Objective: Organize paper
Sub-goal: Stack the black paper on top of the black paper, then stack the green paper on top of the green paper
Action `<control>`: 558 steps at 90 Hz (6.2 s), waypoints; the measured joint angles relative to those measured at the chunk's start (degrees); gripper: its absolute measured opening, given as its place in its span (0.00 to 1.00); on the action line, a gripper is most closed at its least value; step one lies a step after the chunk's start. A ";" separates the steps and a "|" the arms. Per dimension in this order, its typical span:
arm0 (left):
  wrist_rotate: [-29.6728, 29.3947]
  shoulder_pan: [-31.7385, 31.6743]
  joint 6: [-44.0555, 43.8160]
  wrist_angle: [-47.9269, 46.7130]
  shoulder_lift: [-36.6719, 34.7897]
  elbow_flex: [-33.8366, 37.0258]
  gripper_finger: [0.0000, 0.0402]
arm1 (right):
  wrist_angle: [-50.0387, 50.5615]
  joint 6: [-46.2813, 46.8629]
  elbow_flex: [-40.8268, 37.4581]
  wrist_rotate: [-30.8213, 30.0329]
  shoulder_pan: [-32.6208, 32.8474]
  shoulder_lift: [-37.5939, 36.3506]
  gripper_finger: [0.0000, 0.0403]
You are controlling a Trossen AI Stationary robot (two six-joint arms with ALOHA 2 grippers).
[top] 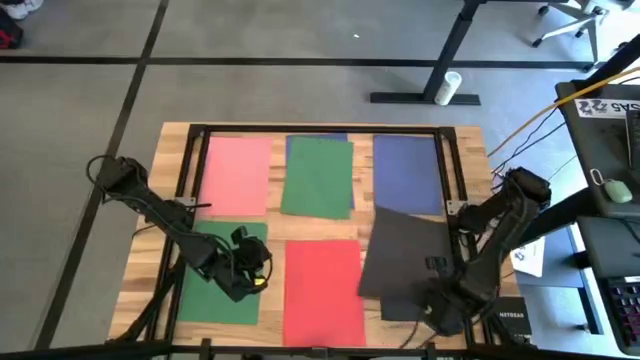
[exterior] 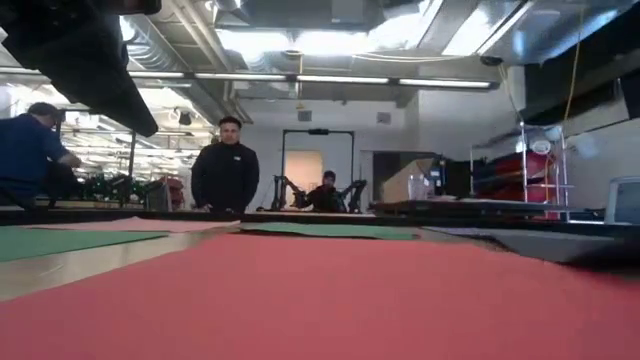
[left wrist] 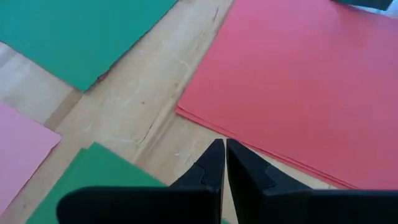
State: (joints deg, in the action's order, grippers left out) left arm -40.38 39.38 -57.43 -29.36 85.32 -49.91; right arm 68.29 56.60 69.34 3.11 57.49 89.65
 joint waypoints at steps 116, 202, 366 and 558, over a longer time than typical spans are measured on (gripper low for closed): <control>0.00 -0.02 -0.24 -0.04 0.00 0.00 0.00 | 6.88 13.62 -0.02 8.56 7.76 0.09 0.29; -0.02 0.00 -0.26 -0.03 0.00 0.00 0.00 | -20.17 17.48 -16.05 7.58 7.74 2.36 0.01; 4.73 -14.81 41.41 -0.29 0.18 0.00 0.19 | -25.15 12.12 -20.37 -2.12 1.40 2.54 0.00; 8.37 -18.01 33.88 -22.46 13.13 -13.48 0.00 | -24.60 7.56 -20.31 -8.10 -1.64 2.47 0.00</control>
State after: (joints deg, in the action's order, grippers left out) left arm -32.01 21.37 -23.55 -51.81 98.44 -63.39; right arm 43.69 64.16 49.04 -4.99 55.86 92.12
